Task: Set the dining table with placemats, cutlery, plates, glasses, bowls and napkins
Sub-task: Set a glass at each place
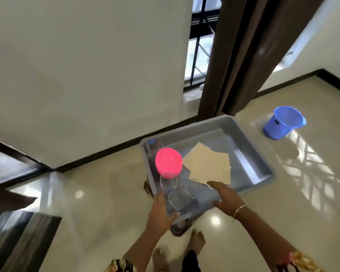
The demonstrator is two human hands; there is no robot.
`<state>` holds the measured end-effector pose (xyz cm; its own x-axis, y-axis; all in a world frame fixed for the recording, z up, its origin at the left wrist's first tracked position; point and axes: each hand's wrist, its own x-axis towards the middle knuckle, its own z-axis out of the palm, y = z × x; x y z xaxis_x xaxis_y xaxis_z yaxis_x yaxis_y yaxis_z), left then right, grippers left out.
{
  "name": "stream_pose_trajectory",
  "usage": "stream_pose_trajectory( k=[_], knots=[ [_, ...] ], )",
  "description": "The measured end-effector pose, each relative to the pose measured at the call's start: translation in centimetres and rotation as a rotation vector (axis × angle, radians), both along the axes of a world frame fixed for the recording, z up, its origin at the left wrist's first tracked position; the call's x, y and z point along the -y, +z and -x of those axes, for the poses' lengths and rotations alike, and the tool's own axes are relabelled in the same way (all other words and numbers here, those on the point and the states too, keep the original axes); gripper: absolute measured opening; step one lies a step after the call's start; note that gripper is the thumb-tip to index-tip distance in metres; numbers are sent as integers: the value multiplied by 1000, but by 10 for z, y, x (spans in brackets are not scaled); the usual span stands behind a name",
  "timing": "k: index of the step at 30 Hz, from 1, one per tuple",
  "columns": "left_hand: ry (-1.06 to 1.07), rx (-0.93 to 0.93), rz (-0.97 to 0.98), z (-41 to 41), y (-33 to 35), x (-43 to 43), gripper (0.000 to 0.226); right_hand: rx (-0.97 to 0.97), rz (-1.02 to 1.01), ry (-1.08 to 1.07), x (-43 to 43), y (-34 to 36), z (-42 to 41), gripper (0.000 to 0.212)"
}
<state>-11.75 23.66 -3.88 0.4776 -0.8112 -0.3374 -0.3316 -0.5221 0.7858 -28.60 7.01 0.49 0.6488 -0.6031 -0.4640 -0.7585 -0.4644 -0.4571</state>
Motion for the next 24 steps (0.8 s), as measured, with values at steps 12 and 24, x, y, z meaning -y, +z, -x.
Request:
stream_pose_trajectory(
  k=[12,24],
  knots=[
    [244,-130,-23,23,-26,20,77,21,-320,248,50,-62,-48,95],
    [86,-97,-72,30,-25,39,67,210,-328,104,57,-74,-38,73]
  ],
)
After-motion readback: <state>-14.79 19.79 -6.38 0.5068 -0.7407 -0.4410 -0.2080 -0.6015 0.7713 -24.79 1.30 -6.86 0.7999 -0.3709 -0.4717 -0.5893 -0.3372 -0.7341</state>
